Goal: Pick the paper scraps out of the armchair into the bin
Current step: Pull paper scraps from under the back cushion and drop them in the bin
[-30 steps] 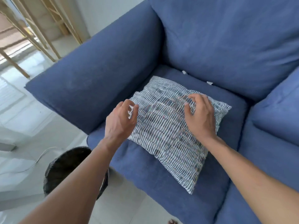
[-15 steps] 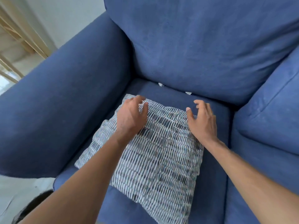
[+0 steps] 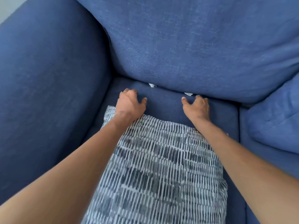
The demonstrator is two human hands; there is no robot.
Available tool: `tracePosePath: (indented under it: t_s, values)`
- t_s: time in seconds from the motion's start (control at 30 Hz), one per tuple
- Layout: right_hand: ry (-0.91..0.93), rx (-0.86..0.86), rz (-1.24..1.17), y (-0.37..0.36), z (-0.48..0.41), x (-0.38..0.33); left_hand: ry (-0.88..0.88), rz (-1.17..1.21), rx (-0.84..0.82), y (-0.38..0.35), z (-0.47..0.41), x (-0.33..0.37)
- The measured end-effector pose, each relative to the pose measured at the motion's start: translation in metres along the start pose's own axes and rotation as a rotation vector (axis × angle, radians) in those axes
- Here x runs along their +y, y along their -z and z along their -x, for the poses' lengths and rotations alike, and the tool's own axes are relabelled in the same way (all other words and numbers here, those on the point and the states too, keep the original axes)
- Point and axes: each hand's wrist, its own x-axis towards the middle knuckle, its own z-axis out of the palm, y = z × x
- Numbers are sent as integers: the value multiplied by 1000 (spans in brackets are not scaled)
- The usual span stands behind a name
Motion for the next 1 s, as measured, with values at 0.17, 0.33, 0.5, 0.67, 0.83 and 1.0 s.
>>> tracePosePath:
  t_s: [0.17,0.33,0.5,0.67,0.83,1.0]
  values:
    - [-133,101,-72,-22,-20,-11,-28,-15,42,-20,-33,1]
    - [-203,193,-165,-32,-29,-12,-31,-41,125,-36,-51,12]
    - [-322,259,-314,-39,-38,-14,66,-35,241,-54,-61,23]
    - [-337,293,-361,-42,-44,-10,160,38,329,-70,-66,31]
    - [-307,239,-406,-31,-37,-6,171,104,370,-73,-67,29]
    - [-198,135,-297,-15,-34,-1,211,110,362,-73,-69,32]
